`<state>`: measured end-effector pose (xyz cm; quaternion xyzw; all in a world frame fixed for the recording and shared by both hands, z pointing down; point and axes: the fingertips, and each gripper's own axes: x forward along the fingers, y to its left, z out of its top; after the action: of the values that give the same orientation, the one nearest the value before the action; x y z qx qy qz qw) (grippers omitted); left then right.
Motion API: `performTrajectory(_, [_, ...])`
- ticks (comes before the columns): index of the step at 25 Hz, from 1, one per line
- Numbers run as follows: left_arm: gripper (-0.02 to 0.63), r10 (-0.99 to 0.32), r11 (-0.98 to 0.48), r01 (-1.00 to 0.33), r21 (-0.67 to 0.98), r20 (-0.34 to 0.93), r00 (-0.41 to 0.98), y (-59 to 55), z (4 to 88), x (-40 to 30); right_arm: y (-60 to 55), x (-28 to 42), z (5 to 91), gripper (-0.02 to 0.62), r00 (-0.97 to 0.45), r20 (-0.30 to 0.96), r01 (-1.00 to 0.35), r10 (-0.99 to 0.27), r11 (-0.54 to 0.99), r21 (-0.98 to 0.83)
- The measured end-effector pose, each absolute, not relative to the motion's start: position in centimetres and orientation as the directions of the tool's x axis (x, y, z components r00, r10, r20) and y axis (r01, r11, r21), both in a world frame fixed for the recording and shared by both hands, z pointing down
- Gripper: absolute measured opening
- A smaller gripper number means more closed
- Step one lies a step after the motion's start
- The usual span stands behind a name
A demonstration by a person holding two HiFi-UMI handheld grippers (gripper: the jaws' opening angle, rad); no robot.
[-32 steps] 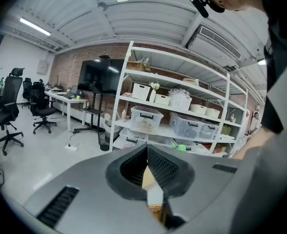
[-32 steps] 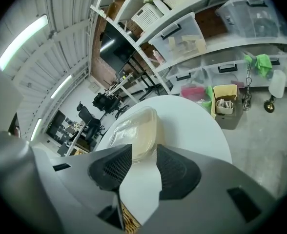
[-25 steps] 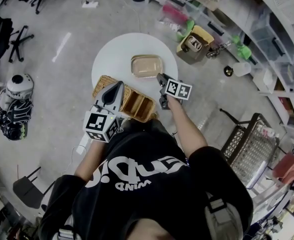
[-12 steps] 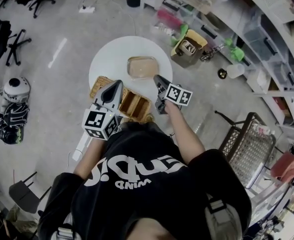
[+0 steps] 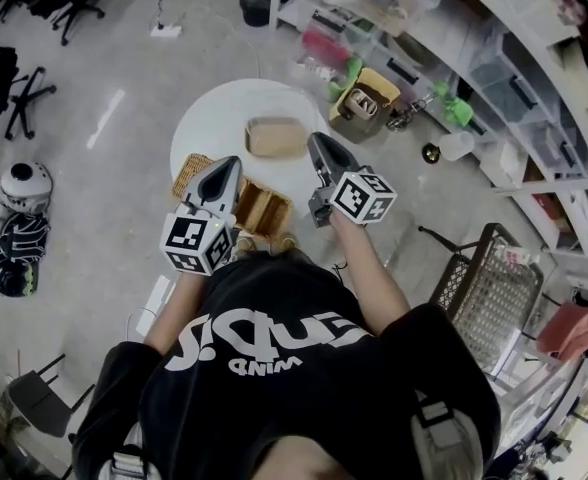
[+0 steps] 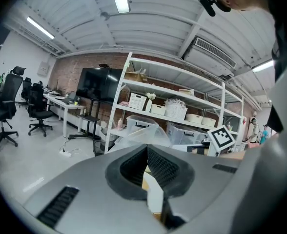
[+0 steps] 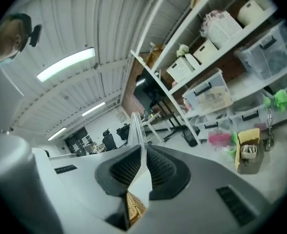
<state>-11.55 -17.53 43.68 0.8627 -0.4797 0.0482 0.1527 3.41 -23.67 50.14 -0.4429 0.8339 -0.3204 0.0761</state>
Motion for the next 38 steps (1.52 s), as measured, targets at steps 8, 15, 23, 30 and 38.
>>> performTrajectory(8, [-0.002, -0.822, -0.495, -0.841, 0.218, 0.198, 0.535, -16.9, 42.5, -11.4, -20.1, 5.2, 41.7, 0.037, -0.553, 0.056, -0.758, -0.831, 0.475, -0.447])
performTrajectory(15, [-0.002, -0.830, -0.485, -0.847, 0.217, 0.190, 0.524, -16.3, 42.1, -11.7, -16.3, 7.5, 41.3, 0.035, -0.463, 0.103, -0.865, -0.880, 0.423, -0.269])
performTrajectory(23, [-0.002, -0.837, -0.483, -0.856, 0.183, 0.191, 0.513, -15.9, 42.1, -12.6, -14.2, 7.8, 45.8, 0.035, -0.396, 0.186, -0.911, -0.899, 0.358, -0.207])
performTrajectory(30, [-0.002, -0.842, -0.472, -0.866, 0.164, 0.207, 0.498, -15.7, 43.1, -13.1, -14.4, 8.3, 48.7, 0.035, -0.374, 0.237, -0.922, -0.897, 0.333, -0.197])
performTrajectory(38, [-0.002, -0.849, -0.454, -0.876, 0.164, 0.219, 0.481, -15.4, 43.7, -13.4, -14.6, 8.2, 48.8, 0.035, -0.377, 0.226, -0.920, -0.898, 0.336, -0.200])
